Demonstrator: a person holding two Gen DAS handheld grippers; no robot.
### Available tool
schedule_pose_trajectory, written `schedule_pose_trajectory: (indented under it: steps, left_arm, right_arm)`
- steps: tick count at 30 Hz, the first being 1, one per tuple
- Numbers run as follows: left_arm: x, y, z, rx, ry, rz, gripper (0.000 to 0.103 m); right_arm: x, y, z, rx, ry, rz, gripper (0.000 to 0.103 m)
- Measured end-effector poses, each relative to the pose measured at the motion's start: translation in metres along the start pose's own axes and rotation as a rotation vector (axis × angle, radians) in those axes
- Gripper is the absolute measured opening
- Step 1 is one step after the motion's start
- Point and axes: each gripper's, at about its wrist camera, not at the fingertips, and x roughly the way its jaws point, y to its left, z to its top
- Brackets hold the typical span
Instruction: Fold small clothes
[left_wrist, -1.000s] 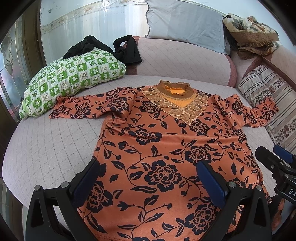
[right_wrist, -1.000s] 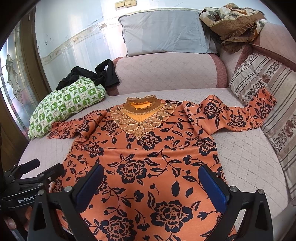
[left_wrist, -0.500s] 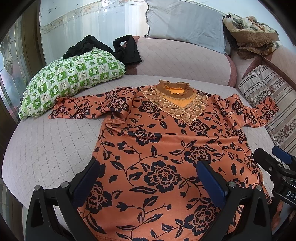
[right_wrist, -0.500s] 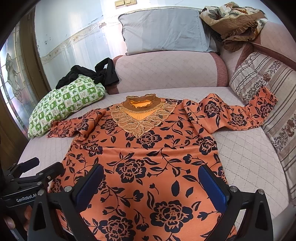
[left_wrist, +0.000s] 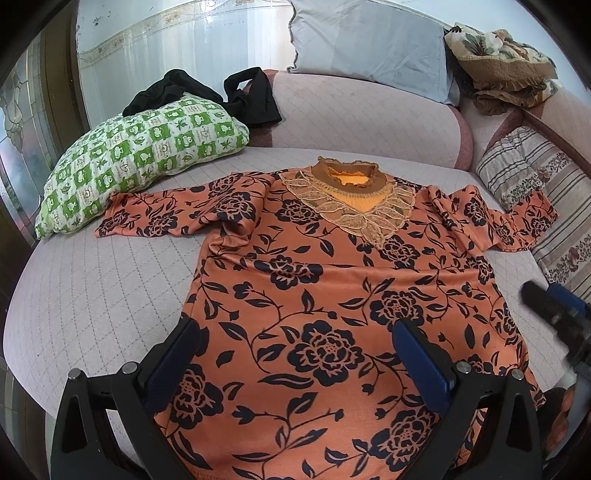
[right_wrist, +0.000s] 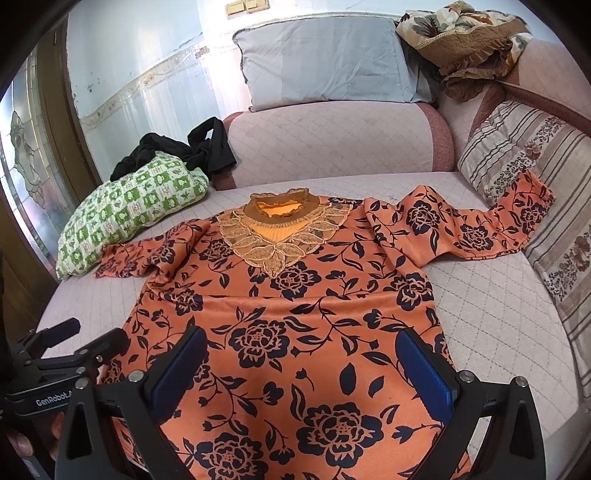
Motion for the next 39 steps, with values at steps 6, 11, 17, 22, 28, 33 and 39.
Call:
schedule_pose_trajectory:
  steps: [6, 11, 17, 22, 28, 33, 39]
  left_arm:
    - [0.023, 0.037, -0.001, -0.070, 0.033, 0.018, 0.103]
    - [0.047, 0.066, -0.006, -0.122, 0.080, 0.067, 0.103]
    - [0.067, 0.080, -0.003, -0.145, 0.078, 0.081, 0.103]
    - [0.087, 0.084, 0.001, -0.137, 0.094, 0.082, 0.103]
    - [0.102, 0.097, 0.000, -0.138, 0.109, 0.099, 0.103]
    - [0.095, 0.116, 0.001, -0.172, 0.076, 0.107, 0.103]
    - [0.073, 0.136, 0.000, -0.245, 0.020, 0.078, 0.103]
  right_arm:
    - [-0.012, -0.081, 0.029, 0.192, -0.109, 0.050, 0.103]
    - [0.000, -0.200, 0.069, 0.340, -0.183, -0.136, 0.103]
    - [0.042, -0.324, 0.130, 0.418, -0.143, -0.407, 0.092]
    - [0.080, -0.371, 0.168, 0.356, -0.098, -0.585, 0.083]
    - [0.122, -0.384, 0.175, 0.249, 0.017, -0.729, 0.015]
    - [0.099, -0.337, 0.194, 0.178, -0.064, -0.623, 0.009]
    - [0.039, -0.184, 0.241, 0.036, -0.234, -0.282, 0.009]
